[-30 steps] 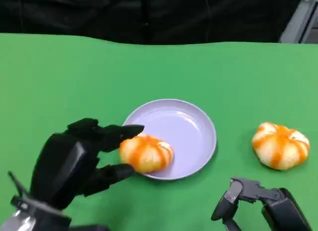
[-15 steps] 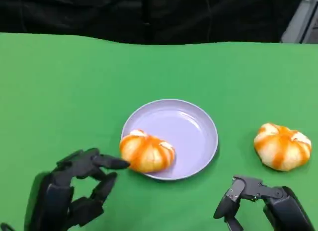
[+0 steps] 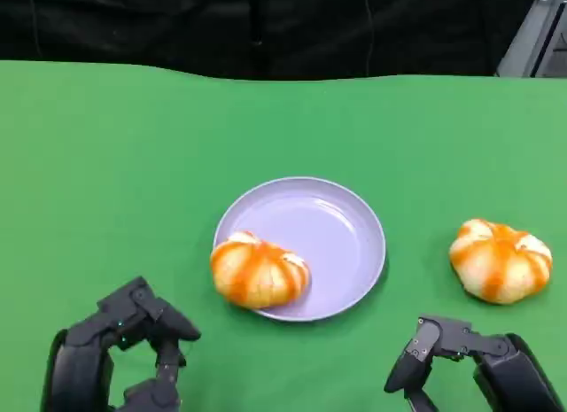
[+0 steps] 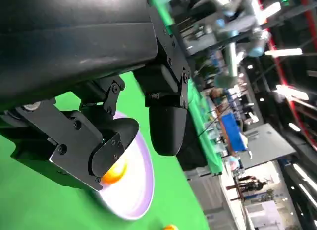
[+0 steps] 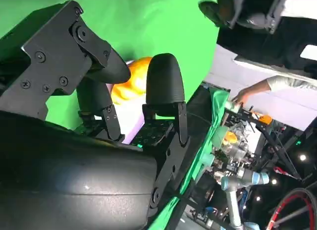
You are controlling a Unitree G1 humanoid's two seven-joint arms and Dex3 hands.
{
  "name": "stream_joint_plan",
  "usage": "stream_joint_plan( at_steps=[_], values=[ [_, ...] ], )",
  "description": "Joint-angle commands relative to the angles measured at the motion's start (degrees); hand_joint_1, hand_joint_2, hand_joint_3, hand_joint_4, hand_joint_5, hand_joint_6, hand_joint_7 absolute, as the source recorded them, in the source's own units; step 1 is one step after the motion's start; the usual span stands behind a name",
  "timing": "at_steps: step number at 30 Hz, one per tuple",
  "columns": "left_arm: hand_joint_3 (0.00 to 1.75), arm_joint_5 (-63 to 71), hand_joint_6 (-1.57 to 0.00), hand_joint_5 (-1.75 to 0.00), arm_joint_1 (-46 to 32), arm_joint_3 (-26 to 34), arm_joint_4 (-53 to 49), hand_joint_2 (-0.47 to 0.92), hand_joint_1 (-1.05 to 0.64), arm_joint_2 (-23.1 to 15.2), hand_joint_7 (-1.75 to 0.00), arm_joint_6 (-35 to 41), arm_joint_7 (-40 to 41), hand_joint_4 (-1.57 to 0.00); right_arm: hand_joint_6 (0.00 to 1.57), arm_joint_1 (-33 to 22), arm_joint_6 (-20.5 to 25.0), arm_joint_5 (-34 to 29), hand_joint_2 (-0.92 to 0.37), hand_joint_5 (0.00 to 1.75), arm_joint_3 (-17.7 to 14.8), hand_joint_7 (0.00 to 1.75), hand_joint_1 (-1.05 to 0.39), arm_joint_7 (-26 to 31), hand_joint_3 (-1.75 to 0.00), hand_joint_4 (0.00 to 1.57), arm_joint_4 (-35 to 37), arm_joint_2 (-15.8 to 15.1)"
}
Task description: Grasp the bread from the table and place it into the plate.
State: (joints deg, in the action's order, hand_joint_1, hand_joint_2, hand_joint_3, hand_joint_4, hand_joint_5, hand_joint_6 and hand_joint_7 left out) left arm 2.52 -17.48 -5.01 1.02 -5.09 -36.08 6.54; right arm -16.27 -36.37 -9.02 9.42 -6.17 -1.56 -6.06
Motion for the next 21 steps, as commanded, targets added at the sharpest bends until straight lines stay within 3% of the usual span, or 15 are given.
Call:
stream_joint_plan(
  at_steps=[1, 21],
  values=[
    [1.27, -1.21, -0.72, -1.75, -0.03, 1.26, -1.19, 0.49, 0.03, 0.30, -1.60, -0.44, -2.04, -0.82, 0.83, -0.53, -0.38, 1.47, -0.31, 1.58, -0.53, 1.22, 0.04, -0.34, -1.32, 0.78, -1.10, -0.90],
    [1.23, -2.52, -0.73, -1.75, -0.29, 2.08, -0.65, 0.51, 0.02, 3.53, -1.60, 0.15, -6.46, -0.85, 0.84, -0.60, -0.12, 2.02, -0.29, 1.55, -1.58, 1.20, 0.03, -0.64, -1.34, 0.78, -1.58, -1.87]
  ],
)
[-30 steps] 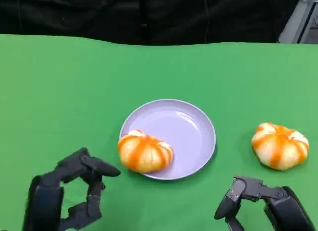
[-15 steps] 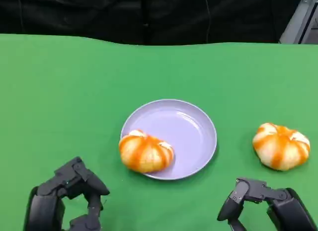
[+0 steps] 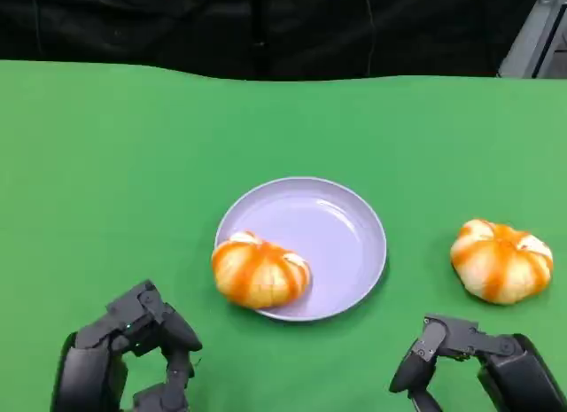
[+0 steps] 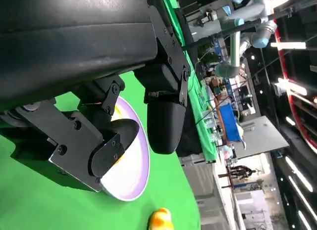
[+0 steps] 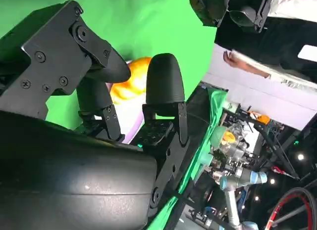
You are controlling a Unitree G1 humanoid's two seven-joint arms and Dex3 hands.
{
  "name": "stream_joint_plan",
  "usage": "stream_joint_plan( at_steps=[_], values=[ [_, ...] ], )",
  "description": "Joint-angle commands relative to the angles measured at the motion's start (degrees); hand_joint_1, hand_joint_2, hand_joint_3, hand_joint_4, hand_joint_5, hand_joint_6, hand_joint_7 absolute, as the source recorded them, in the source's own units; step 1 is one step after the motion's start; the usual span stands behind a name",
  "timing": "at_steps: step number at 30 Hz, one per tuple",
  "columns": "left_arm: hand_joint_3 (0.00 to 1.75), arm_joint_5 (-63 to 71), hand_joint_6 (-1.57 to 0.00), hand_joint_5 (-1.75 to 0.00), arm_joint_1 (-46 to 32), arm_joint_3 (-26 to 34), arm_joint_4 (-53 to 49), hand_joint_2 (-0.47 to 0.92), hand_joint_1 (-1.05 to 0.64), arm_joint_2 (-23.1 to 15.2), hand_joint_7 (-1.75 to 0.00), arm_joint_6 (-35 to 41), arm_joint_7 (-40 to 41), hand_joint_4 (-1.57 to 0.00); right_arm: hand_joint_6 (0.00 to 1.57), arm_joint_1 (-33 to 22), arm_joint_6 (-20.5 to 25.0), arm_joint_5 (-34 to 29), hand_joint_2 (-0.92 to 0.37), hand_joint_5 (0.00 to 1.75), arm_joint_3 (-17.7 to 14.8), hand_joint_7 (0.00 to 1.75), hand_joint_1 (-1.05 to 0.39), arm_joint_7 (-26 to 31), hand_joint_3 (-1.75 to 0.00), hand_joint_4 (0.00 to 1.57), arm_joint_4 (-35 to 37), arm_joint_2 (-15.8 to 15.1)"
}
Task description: Grasp the bread from the table and place it into the plate.
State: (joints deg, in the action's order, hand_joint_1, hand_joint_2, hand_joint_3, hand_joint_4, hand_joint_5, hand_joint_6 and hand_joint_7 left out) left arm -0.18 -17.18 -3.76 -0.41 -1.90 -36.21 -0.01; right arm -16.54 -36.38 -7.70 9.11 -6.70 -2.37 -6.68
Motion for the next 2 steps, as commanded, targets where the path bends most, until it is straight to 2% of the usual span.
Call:
stream_joint_plan(
  at_steps=[1, 2],
  values=[
    [1.22, 0.63, -0.73, -1.75, -0.61, 0.94, 0.78, 0.51, 0.02, 0.47, -1.60, 0.27, 0.24, -0.85, 0.84, -0.31, -0.22, 0.68, -0.29, 1.55, -1.34, 1.20, 0.03, -0.12, -1.34, 0.78, -0.72, -1.27],
    [1.22, 0.94, -0.74, -1.75, -0.64, 1.03, 0.78, 0.50, 0.01, 0.59, -1.59, 0.27, 0.32, -0.85, 0.83, -0.30, -0.30, 0.65, -0.29, 1.55, -1.39, 1.20, 0.04, -0.13, -1.35, 0.77, -0.69, -1.27]
  ],
)
